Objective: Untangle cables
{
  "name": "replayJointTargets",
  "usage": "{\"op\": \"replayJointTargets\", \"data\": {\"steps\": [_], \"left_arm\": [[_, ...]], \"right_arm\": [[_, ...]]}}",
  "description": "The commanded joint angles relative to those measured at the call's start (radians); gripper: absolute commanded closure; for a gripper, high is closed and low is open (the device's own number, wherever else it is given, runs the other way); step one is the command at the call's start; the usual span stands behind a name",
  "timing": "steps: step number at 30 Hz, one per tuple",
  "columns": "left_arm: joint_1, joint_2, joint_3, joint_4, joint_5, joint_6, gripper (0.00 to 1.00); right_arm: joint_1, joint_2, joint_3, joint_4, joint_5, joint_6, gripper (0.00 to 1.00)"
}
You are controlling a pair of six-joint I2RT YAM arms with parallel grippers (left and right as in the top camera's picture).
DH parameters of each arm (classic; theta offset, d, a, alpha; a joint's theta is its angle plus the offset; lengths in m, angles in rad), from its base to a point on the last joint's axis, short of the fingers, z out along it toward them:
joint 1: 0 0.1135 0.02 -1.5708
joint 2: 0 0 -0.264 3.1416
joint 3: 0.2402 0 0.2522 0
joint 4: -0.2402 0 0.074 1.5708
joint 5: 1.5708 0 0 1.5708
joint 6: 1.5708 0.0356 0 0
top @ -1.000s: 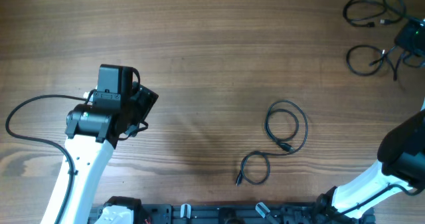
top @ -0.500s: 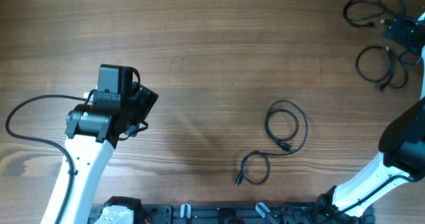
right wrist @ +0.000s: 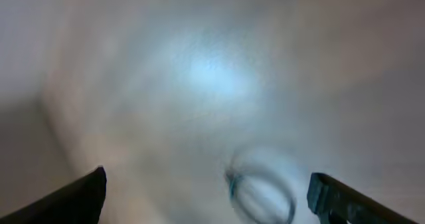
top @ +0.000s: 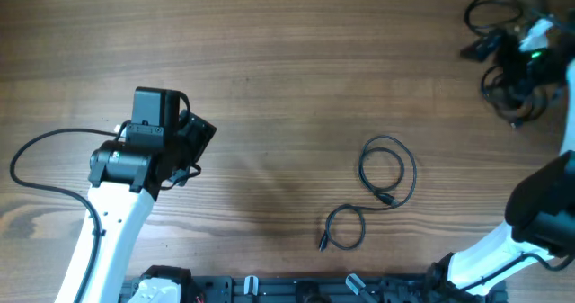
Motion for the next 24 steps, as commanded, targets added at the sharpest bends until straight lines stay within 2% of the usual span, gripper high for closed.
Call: {"op": "replayJointTargets", "data": {"steps": [1,3,5,9,12,15,17,18,20,21,23,24], "left_arm": [[0.003,0.023,-0.003,0.000,0.029,0.020,0.21],[0.003,0.047,-0.003,0.000,0.055,0.022,0.20],[-0.001,0.080,-0.003,0.000,0.066,0.042,0.20],[-0.033,0.123,-0.004,-0.001,0.073,0.050,0.18],[-0.048,0.133,-0.004,0.000,0.072,0.050,0.18],[-0.050,0.134,-0.004,0.000,0.072,0.050,0.18],[-0.050,0.134,-0.004,0.000,0.072,0.050,0.18],[-0.050,0.134,-0.004,0.000,0.073,0.050,0.18],[-0.050,0.134,-0.004,0.000,0.073,0.050,0.18],[-0.050,0.134,-0.004,0.000,0.073,0.050,0.18],[-0.050,0.134,-0.004,0.000,0.073,0.050,0.18],[-0.050,0.134,-0.004,0.000,0.074,0.050,0.18]], "right_arm": [[0.126,-0.013,-0.060,-0.068,-0.053,-0.113,0.00],[0.214,-0.013,-0.100,-0.096,-0.043,-0.172,0.00],[0.319,-0.013,-0.141,-0.105,0.117,-0.171,0.00],[0.410,-0.013,-0.198,-0.105,0.616,0.180,0.00],[0.404,-0.013,-0.250,-0.105,0.569,0.164,0.00],[0.410,-0.013,-0.367,-0.055,0.424,0.039,0.00],[0.410,-0.013,-0.439,-0.019,0.377,0.023,0.01],[0.410,-0.013,-0.468,-0.001,0.359,0.022,0.06],[0.410,-0.013,-0.507,0.030,0.352,0.022,0.23],[0.411,-0.013,-0.528,0.046,0.331,0.015,0.37],[0.411,-0.013,-0.542,0.062,0.236,-0.048,0.93],[0.411,-0.013,-0.541,0.068,0.172,-0.064,0.96]]}}
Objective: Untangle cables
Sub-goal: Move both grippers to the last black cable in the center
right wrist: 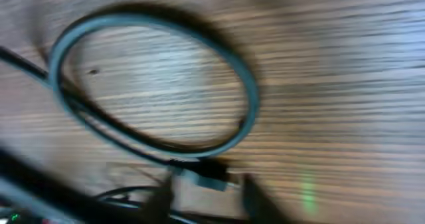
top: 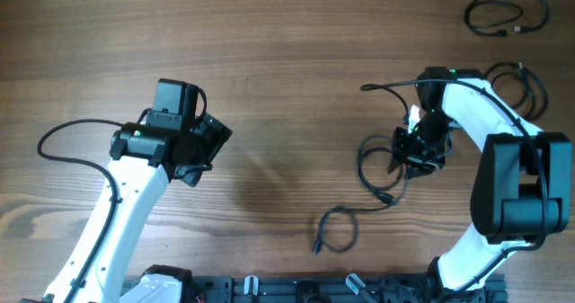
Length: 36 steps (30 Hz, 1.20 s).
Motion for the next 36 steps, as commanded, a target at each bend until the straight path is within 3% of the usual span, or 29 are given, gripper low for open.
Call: {"op": "replayJointTargets", "data": {"steps": [1,4,6,8,9,12,14,18,24,27,29,32,35,36], "left_arm": [[-0.004,0.006,-0.004,0.000,0.019,0.020,0.18],[-0.015,0.006,-0.004,0.003,0.095,0.023,0.16],[-0.043,0.006,-0.004,0.028,0.193,0.093,0.16],[-0.081,0.006,-0.004,0.045,0.289,0.121,0.16],[-0.108,0.006,-0.004,0.055,0.332,0.120,0.16],[-0.177,0.006,-0.004,0.099,0.397,0.068,0.20],[-0.215,0.006,-0.004,0.121,0.389,0.006,0.21],[-0.230,0.006,-0.004,0.136,0.258,0.003,0.34],[-0.184,0.006,-0.004,0.113,0.062,-0.006,0.31],[-0.186,0.008,-0.004,0.110,0.033,0.098,0.29],[-0.186,0.008,-0.004,0.116,0.014,0.149,0.20],[-0.186,0.008,-0.004,0.142,0.017,0.250,0.19],[-0.187,0.008,-0.004,0.163,0.210,0.496,0.21],[-0.187,0.008,-0.004,0.161,0.225,0.526,0.19]], "right_arm": [[0.006,-0.013,-0.002,0.017,-0.214,-0.078,0.96],[0.006,-0.024,0.020,0.035,-0.517,-0.213,0.96],[0.006,-0.045,0.048,0.051,-0.732,-0.257,0.96],[0.006,-0.087,0.064,0.143,-0.845,-0.135,0.96],[0.006,-0.130,0.064,0.244,-0.843,0.030,0.96],[0.027,-0.226,0.064,0.425,-0.799,0.291,0.96],[0.061,-0.291,0.064,0.502,-0.777,0.373,0.96],[0.111,-0.384,0.064,0.528,-0.779,0.423,0.96],[0.111,-0.404,0.064,0.497,-0.930,0.388,0.96],[0.117,-0.404,0.063,0.495,-0.991,0.390,0.96],[0.135,-0.404,0.063,0.496,-1.004,0.393,0.96],[0.148,-0.404,0.063,0.495,-1.003,0.393,0.96],[0.149,-0.404,0.063,0.499,-1.003,0.393,0.96],[0.150,-0.404,0.063,0.499,-1.003,0.393,0.96]]}}
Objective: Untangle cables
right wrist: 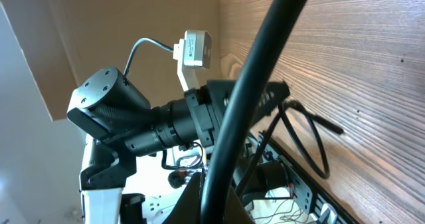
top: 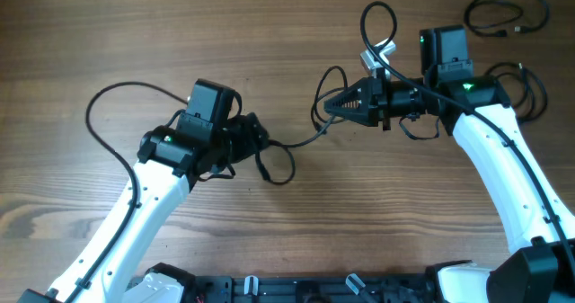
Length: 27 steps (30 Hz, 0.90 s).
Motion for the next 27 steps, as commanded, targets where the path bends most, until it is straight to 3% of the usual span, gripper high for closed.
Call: {"op": "replayJointTargets", "data": {"steps": [1,4,8,13,16,22,24,27], "left_arm": [[0.002,0.006,-0.004,0.003,0.124,0.220,0.19],[0.002,0.006,-0.004,0.002,0.124,0.243,0.20],[0.002,0.006,-0.004,-0.021,0.159,0.184,0.39],[0.002,0.006,-0.004,-0.087,0.224,0.281,0.21],[0.002,0.006,-0.004,-0.078,0.291,0.315,0.30],[0.002,0.006,-0.004,-0.002,0.127,0.131,0.30],[0.002,0.021,-0.004,0.004,0.008,0.024,0.31],[0.002,0.061,-0.004,0.004,-0.054,0.019,0.28]], "right_arm": [[0.005,-0.020,0.012,0.003,-0.039,-0.011,0.96],[0.005,-0.020,0.012,0.012,-0.039,-0.010,0.96],[0.005,-0.020,0.012,0.091,-0.027,0.077,0.96],[0.005,-0.020,0.012,0.191,0.149,0.267,0.96],[0.005,-0.020,0.012,0.273,0.084,0.359,0.96],[0.019,-0.020,0.012,0.300,-0.097,0.451,0.96],[0.037,-0.020,0.012,0.346,-0.135,0.493,0.96],[0.047,-0.020,0.012,0.407,-0.174,0.525,0.96]]}}
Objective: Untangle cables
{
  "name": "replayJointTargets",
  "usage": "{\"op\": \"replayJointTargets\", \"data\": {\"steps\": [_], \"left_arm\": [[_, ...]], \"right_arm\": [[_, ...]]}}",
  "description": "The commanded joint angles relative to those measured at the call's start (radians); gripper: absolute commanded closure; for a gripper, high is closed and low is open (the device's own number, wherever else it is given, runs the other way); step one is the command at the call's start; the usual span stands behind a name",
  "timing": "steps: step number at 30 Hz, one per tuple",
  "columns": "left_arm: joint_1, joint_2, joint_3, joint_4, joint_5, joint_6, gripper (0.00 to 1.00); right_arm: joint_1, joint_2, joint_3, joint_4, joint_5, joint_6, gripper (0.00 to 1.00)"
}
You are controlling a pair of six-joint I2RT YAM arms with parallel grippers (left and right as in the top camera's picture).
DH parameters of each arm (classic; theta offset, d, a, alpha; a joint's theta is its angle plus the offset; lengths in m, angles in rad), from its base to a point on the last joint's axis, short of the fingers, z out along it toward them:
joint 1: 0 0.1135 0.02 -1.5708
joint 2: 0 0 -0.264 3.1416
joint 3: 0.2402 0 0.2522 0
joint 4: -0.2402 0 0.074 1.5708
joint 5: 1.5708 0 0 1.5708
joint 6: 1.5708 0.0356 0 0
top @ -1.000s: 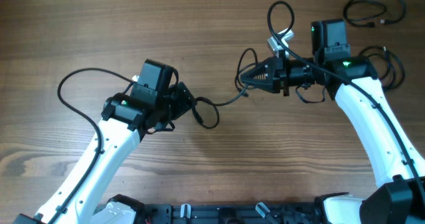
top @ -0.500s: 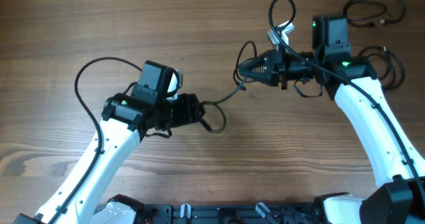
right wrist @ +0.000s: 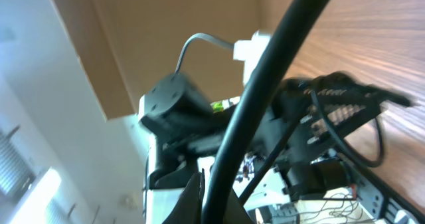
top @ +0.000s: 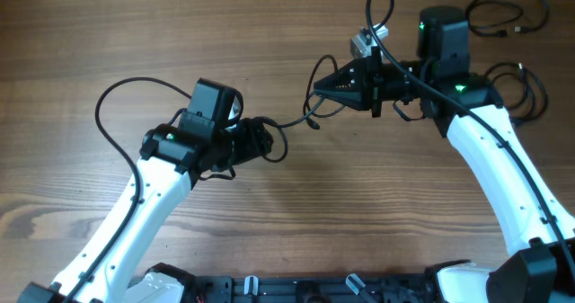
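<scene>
A thin black cable (top: 295, 121) is stretched in the air between my two grippers above the middle of the table. My left gripper (top: 262, 143) is shut on its left end, where small loops (top: 272, 147) bunch at the fingers. My right gripper (top: 320, 85) points left and is shut on the other part, with a loop (top: 316, 73) by its tip. In the right wrist view the cable (right wrist: 265, 91) crosses as a thick black diagonal, pinched at the gripper (right wrist: 216, 201). The left arm (right wrist: 179, 104) shows behind it.
Two other black cables lie at the far right: a coil (top: 508, 11) at the top corner and a looser bundle (top: 530, 87) beside my right arm. Each arm's own lead arcs nearby, the left one (top: 112, 105) over the table.
My right gripper has moved a little left and toward the far edge. The loops that hung below my left gripper are now drawn up tight against it, and the span between the grippers is straighter.
First two linked loops lay on the table right of centre, my right gripper far right over the pile, my left at the left. Then my right gripper was down at the upper loop. Later both grippers held the cable lifted mid-table, and now it is pulled tighter.
</scene>
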Motion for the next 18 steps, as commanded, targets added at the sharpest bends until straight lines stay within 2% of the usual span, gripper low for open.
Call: {"op": "replayJointTargets", "data": {"steps": [1,6,11,14,15,18], "left_arm": [[0.002,0.054,-0.003,-0.008,-0.166,-0.050,0.28],[0.053,0.069,-0.003,-0.090,-0.390,-0.162,0.29],[0.175,0.069,-0.003,-0.149,-0.405,-0.185,0.28],[0.211,0.069,-0.003,-0.171,-0.406,-0.195,0.30],[0.230,0.069,-0.003,-0.174,-0.409,-0.196,0.33],[0.263,0.069,-0.003,-0.177,-0.409,-0.196,0.33]], "right_arm": [[0.006,-0.020,0.012,0.029,-0.073,0.036,0.96],[0.005,-0.020,0.012,0.037,-0.072,0.023,0.96],[0.001,-0.020,0.010,0.034,0.134,-0.080,0.96],[-0.005,-0.020,0.010,-0.043,0.376,-0.206,0.96],[-0.004,-0.020,0.010,-0.096,0.496,-0.253,0.96],[-0.004,-0.020,0.010,-0.257,0.804,-0.311,0.96]]}}
